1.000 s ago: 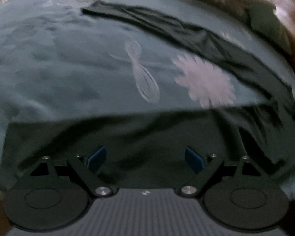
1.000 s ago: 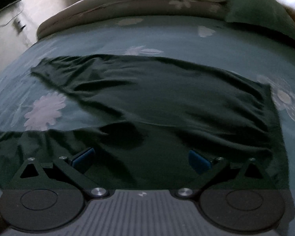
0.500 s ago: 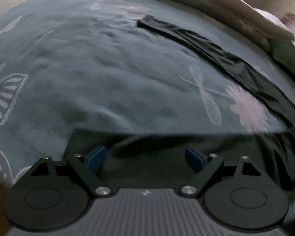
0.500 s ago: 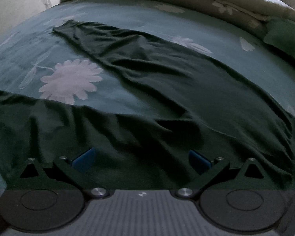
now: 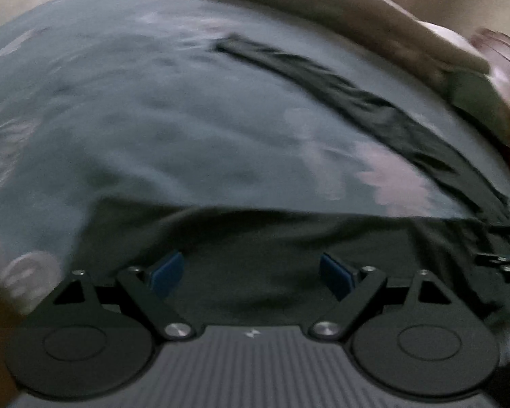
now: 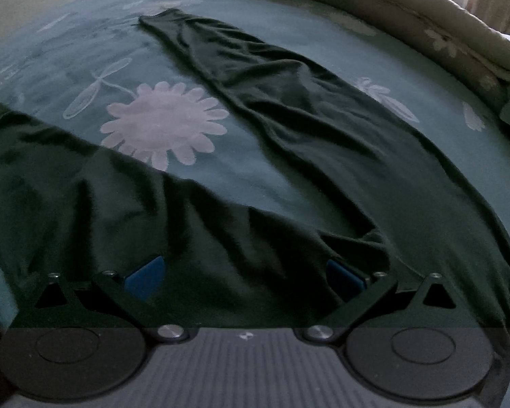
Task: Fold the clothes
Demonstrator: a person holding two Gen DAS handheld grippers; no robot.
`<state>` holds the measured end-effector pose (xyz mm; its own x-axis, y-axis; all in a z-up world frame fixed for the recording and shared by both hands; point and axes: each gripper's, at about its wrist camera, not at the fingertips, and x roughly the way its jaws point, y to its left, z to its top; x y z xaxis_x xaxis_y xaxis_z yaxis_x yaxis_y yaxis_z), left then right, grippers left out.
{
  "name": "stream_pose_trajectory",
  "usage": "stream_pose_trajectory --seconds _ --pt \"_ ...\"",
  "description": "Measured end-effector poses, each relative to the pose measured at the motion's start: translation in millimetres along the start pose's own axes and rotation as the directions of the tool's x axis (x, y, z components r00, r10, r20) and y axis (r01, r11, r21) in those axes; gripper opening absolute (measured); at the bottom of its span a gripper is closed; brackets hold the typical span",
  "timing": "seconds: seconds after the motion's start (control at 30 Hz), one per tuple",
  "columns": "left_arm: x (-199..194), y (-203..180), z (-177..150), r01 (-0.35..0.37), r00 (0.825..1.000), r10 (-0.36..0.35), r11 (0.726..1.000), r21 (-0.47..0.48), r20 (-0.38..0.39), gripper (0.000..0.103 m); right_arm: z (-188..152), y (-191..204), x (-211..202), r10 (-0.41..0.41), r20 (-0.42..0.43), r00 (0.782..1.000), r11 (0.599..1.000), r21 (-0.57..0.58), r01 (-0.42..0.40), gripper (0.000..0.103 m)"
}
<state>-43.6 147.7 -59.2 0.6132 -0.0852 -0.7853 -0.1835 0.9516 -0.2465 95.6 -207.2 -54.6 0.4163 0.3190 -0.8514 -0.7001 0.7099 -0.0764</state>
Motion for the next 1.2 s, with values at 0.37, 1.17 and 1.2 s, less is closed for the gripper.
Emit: stream_pose_trajectory --seconds 0.37,1.17,1.2 --pt "33 -59 -2 -0.038 0.993 0.064 0.973 0.23 -0.104 0.087 -37 -24 -6 0.01 -0.065 0.998 1.0 0.01 -0.009 0.103" --pt "62 -148 35 0.096 0.988 -0.046 0.933 0.347 -0.147 0.088 -107 -108 -37 -0.081 -0.028 0.996 0.963 0.257 0.085 0.103" --pt "66 -147 34 0.108 0.984 -0.054 0.938 0.331 -0.168 0.088 -110 -109 -36 -0.078 -0.03 0.996 0.962 0.26 0.083 0.103"
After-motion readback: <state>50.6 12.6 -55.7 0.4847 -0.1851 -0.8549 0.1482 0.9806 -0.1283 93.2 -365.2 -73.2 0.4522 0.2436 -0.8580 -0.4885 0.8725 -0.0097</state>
